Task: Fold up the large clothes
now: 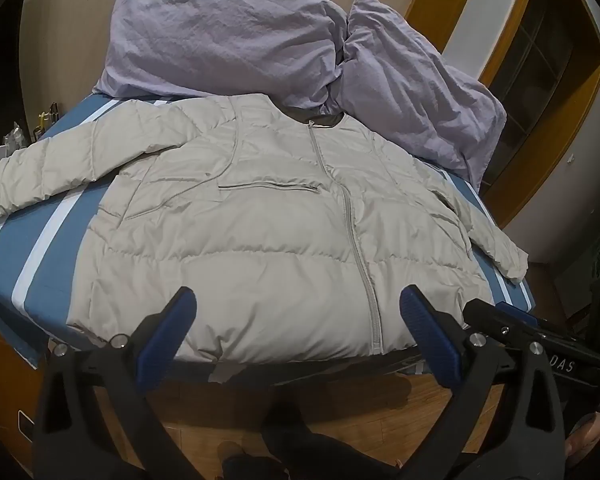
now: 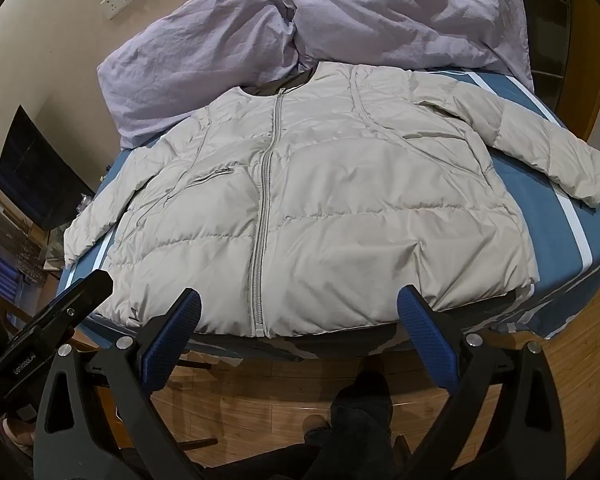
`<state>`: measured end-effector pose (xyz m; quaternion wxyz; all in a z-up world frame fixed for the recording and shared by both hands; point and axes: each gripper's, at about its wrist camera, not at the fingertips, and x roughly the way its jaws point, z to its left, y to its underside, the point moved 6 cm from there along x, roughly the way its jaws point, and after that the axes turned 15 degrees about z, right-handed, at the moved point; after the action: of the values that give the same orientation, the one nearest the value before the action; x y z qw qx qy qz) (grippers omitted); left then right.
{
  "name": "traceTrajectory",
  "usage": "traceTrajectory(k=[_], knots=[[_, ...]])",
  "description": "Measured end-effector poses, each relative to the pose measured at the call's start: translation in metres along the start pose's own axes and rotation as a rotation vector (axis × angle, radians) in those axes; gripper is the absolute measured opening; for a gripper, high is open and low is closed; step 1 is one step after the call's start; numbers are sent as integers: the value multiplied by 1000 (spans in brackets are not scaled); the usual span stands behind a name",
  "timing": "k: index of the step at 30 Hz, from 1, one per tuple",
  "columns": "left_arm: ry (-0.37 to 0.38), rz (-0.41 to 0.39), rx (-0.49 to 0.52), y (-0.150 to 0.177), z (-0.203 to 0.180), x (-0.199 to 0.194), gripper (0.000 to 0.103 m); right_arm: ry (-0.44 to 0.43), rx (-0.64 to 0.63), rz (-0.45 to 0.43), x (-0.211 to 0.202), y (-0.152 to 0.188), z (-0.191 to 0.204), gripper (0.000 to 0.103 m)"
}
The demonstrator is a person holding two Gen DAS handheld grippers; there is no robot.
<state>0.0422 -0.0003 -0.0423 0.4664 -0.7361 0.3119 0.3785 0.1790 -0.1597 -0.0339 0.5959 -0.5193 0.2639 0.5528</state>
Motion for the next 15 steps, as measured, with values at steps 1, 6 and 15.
traceTrajectory(k=[1,6,15], knots=[[0,3,-1,0,0,1,101,0,-1,0,0,0,0,100],[1,1,1,0,-1,0,101,1,-3,0,0,0,1,100],[2,3,1,2,-1,0,101,0,2,1,1,0,0,100]])
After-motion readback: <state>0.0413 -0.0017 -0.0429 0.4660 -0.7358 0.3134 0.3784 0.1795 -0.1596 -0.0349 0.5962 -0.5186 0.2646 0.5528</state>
